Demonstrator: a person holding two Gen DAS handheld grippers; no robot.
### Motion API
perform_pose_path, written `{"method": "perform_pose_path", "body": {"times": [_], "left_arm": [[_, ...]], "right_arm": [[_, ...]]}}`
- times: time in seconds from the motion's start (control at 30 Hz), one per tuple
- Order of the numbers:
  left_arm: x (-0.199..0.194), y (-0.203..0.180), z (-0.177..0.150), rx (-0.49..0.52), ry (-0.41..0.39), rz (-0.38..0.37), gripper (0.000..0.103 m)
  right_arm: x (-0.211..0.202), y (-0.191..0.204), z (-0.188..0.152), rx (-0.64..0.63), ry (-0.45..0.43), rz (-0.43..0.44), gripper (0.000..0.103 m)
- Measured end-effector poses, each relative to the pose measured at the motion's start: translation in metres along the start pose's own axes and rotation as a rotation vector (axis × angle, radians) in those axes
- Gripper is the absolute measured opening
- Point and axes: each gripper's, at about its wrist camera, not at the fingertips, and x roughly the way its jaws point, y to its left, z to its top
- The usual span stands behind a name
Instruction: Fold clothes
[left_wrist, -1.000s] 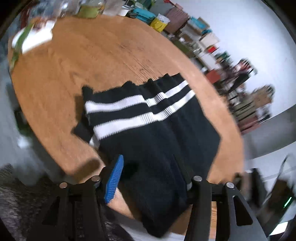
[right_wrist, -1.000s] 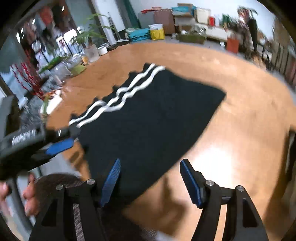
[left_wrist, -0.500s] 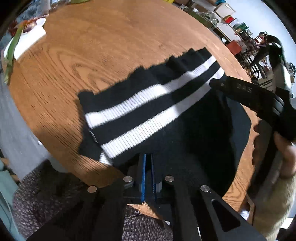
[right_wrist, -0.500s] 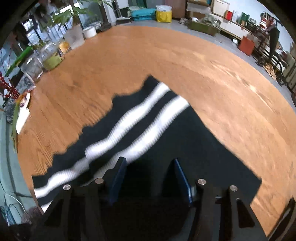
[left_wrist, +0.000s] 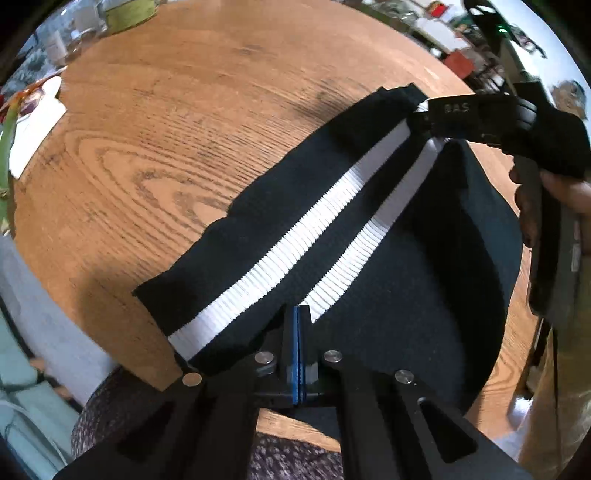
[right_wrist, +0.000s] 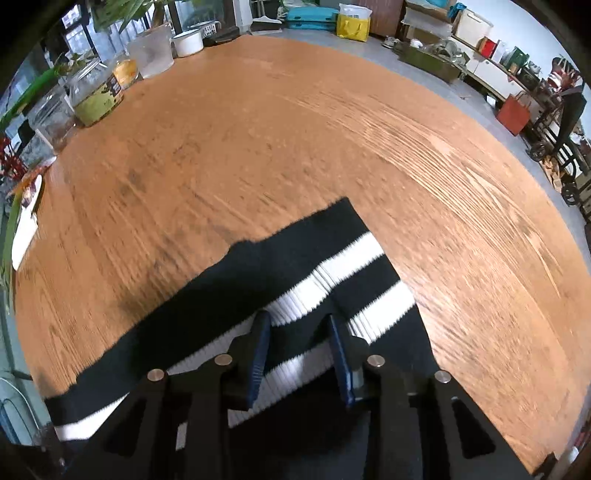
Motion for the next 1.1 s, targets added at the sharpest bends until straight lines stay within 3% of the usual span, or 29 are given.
{"method": "perform_pose_path", "body": {"times": [0.13,0.2,0.3,0.47,0.57,0.63,0.73,0.77,0.93,1.1], "left_arm": [[-0.008,0.008,0.006,-0.003,-0.045,0.004,0.003],[-0.005,0.022,0.002,-0.027,-0.044,-0.003,0.003],[-0.003,0.037,-0.003,-0.041,-0.048,-0.008,0.003],[-0.013,0.045,-0.015,-0.024,-0.067,0.0,0.003],[-0.023,0.049,-0.021,-0.062,-0.068,-0.002,0.003],[-0.04,0.043,-0.033,-0.051,-0.081,0.022,0.003],[-0.054,0.028,-0.04,-0.004,-0.082,0.036,0.003],[-0.057,0.02,-0.042,0.015,-0.078,0.038,0.003],[-0.059,-0.022,-0.052,0.084,-0.051,0.009,0.003],[-0.071,-0.044,-0.071,0.157,-0.071,0.06,0.004]], "right_arm": [[-0.027,-0.02,-0.004,0.073,-0.061,0.051,0.038],[-0.034,-0.036,-0.009,0.097,-0.063,-0.017,0.039],[-0.02,-0.055,-0.024,0.116,0.011,-0.08,0.039],[-0.011,-0.075,-0.032,0.195,-0.03,-0.058,0.042],[-0.022,-0.086,-0.042,0.245,-0.054,-0.001,0.041],[-0.047,-0.092,-0.063,0.278,-0.109,0.025,0.045],[-0.091,-0.089,-0.115,0.253,-0.171,0.014,0.064],[-0.102,-0.087,-0.132,0.242,-0.182,0.009,0.065],[-0.127,-0.094,-0.202,0.306,-0.156,0.063,0.071],[-0.101,-0.054,-0.234,0.297,-0.068,0.162,0.072]]}}
